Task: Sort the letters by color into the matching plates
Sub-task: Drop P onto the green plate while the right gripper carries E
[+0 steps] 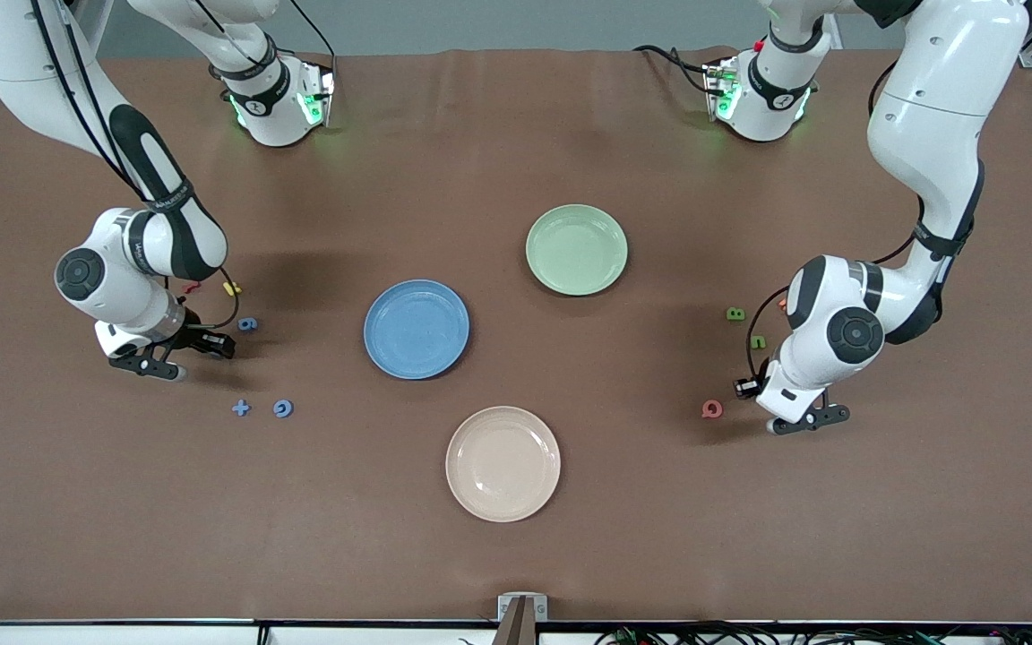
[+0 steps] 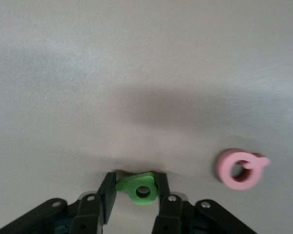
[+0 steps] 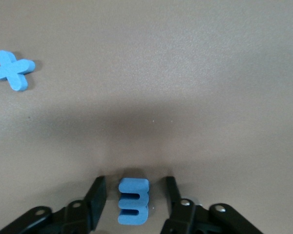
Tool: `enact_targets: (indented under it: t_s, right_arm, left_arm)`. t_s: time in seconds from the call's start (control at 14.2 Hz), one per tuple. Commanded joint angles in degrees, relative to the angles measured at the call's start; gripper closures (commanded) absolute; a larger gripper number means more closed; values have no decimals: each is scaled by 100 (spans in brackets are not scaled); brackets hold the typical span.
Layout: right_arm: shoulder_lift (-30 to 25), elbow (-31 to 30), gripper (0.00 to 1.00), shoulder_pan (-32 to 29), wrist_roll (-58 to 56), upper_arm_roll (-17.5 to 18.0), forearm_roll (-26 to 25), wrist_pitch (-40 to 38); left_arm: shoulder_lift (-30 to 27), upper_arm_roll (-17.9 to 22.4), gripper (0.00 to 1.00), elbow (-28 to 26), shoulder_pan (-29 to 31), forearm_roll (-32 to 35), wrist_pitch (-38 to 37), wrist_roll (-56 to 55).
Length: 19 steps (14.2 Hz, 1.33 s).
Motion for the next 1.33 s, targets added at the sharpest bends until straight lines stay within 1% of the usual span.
enact_targets:
  t_s: [0.0, 0.21, 0.35, 0.42, 0.49, 0.63, 0.77, 0.91, 0.98, 1.05, 1.12, 1.26]
  right_arm:
    - [10, -53, 56, -33, 94, 20, -61, 21]
    - [10, -53, 75, -33, 94, 20, -61, 3]
    - [1, -36, 87, -33, 94, 20, -61, -6]
    - [1, -27, 90, -33, 94, 20, -61, -6]
    - [-16, -1, 92, -25, 85, 20, -61, -15]
    - [-113, 52, 93, 19, 94, 20, -61, -137]
    - [-367, 288, 94, 98, 94, 47, -61, -793]
    - [-561, 753, 98, 431, 146, 56, -61, -1811]
    - [-605, 999, 100, 650, 364, 56, -61, -2269]
    - [-649, 1175, 100, 817, 792, 64, -52, -2534]
    - [-675, 1264, 100, 1054, 1206, 90, -43, -2676]
    - [-719, 1353, 100, 1625, 2040, 91, -35, -2687]
  left_arm:
    - [-465, -246, 76, -66, -4, 46, -554, -326]
    - [-904, -649, 76, -75, 5, 46, -1318, -843]
    - [-1124, -1044, 76, -118, 5, 37, -1671, -1221]
    - [-1178, -1247, 76, -145, 5, 37, -1742, -1493]
    - [-1178, -1501, 76, -154, 5, 46, -1743, -1861]
    - [-1161, -1879, 76, -163, -4, 46, -1743, -2328]
    - [-1160, -2240, 76, -259, -4, 46, -1734, -2680]
    - [-1169, -2530, 76, -425, 5, 46, -1673, -2953]
    - [-1169, -2654, 76, -531, -4, 46, -1629, -3076]
    - [-1169, -2785, 76, -671, -4, 46, -1506, -3243]
    - [-1169, -2882, 76, -829, 5, 46, -1349, -3401]
    - [-1187, -3076, 76, -1215, -4, 81, -910, -3674]
